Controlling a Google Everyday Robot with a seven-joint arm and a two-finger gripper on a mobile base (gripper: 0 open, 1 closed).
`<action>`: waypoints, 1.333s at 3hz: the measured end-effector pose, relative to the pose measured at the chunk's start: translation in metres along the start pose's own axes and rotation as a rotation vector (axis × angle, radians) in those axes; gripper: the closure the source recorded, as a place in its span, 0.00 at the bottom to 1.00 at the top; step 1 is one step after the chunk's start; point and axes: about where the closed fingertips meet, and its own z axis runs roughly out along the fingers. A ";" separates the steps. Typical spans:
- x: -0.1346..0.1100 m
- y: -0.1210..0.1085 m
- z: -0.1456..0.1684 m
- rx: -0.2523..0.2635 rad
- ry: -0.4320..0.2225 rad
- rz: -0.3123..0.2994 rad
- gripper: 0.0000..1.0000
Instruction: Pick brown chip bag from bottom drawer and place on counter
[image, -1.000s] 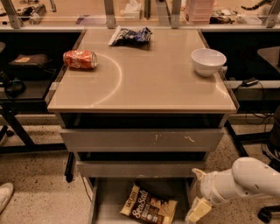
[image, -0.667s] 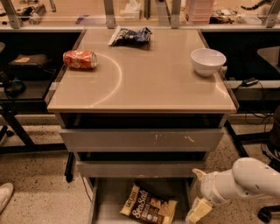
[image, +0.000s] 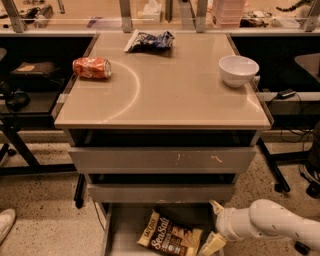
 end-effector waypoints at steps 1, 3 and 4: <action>0.024 -0.005 0.047 0.018 -0.056 -0.010 0.00; 0.048 -0.011 0.095 0.008 -0.090 0.015 0.00; 0.065 -0.005 0.132 -0.009 -0.088 0.003 0.00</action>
Offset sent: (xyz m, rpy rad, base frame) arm 0.0382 0.0157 -0.1553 0.1080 -0.0364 -0.0258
